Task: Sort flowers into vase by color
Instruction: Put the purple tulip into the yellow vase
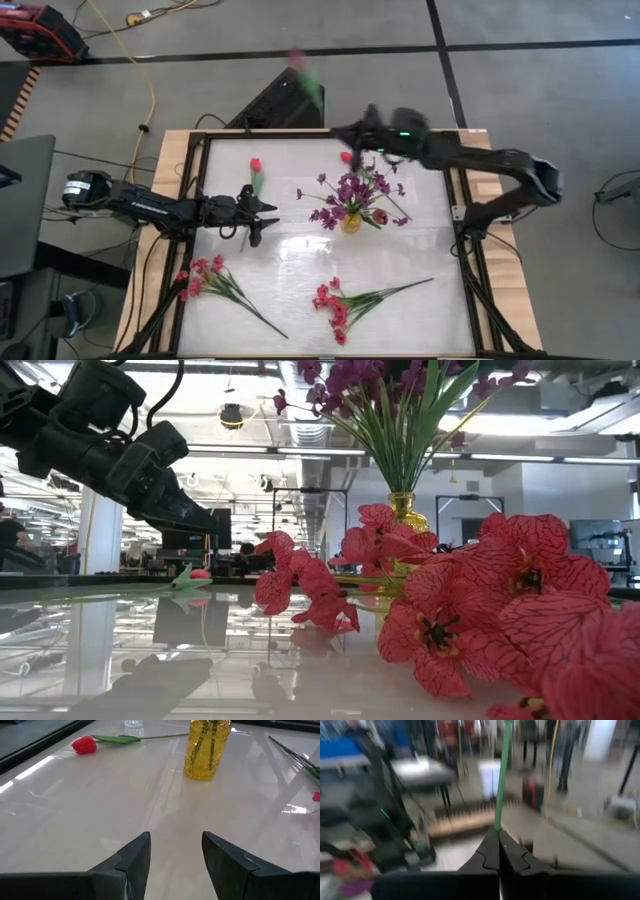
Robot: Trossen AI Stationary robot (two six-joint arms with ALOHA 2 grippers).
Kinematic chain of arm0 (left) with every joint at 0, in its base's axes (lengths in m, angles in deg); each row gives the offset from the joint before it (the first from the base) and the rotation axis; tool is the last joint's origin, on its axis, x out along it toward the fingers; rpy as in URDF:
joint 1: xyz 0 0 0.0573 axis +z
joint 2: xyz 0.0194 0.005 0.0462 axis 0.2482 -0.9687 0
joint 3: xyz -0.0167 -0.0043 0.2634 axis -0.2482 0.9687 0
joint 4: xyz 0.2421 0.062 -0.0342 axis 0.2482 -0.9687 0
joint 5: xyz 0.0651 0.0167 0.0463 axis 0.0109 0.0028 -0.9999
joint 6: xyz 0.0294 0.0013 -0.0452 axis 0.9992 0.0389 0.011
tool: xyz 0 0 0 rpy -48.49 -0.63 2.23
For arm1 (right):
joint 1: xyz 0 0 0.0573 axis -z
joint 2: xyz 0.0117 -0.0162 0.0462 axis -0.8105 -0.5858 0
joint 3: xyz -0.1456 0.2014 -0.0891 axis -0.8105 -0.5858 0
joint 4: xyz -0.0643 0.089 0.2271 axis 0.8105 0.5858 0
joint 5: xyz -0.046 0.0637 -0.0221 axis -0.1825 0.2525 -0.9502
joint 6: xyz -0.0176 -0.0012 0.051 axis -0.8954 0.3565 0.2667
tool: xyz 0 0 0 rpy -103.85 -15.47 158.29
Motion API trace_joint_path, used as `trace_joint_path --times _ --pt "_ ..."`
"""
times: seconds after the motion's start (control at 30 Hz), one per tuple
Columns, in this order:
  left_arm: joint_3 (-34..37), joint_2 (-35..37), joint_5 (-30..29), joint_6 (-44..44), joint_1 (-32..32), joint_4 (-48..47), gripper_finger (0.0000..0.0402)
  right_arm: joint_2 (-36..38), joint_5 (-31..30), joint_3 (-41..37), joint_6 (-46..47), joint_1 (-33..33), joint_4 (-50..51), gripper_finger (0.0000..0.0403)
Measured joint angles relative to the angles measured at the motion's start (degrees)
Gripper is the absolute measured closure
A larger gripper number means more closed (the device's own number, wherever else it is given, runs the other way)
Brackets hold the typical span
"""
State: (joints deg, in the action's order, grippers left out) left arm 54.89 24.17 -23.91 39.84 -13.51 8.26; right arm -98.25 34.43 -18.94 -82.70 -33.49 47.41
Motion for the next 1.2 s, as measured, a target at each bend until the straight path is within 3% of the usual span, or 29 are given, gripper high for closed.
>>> trace_joint_path --times 0.33,0.6,0.7,0.83,0.93,1.07,1.2 --pt "-0.62 -0.01 -0.02 -0.56 0.00 -0.13 0.0235 20.75 -0.21 -5.52 -2.51 -3.91 1.13 0.0387" --pt "-1.70 -0.02 2.50 -2.02 -0.02 0.89 0.0235 30.61 -0.28 -9.10 -5.05 -16.35 7.98 0.0387" --pt "-1.79 -0.02 9.40 -1.56 -0.52 7.82 0.0235 31.40 -1.23 -11.31 -5.18 -22.43 6.98 0.0387" --pt "-1.79 0.48 18.43 3.68 -1.41 22.21 0.0235 29.76 -10.68 -13.00 -8.49 -29.41 6.56 0.0387" --pt "-4.20 3.13 19.67 6.97 -1.23 30.70 0.0235 28.40 -13.85 -13.10 -10.36 -30.92 3.52 0.0387" --pt "-14.78 5.65 20.28 9.36 -0.10 18.85 0.0235 25.17 -12.87 -13.02 -10.62 -30.64 -0.53 0.0387" --pt "-28.61 1.52 19.70 12.97 0.02 3.51 0.0235 21.26 -12.24 -13.17 -12.04 -30.37 -4.00 0.0387"
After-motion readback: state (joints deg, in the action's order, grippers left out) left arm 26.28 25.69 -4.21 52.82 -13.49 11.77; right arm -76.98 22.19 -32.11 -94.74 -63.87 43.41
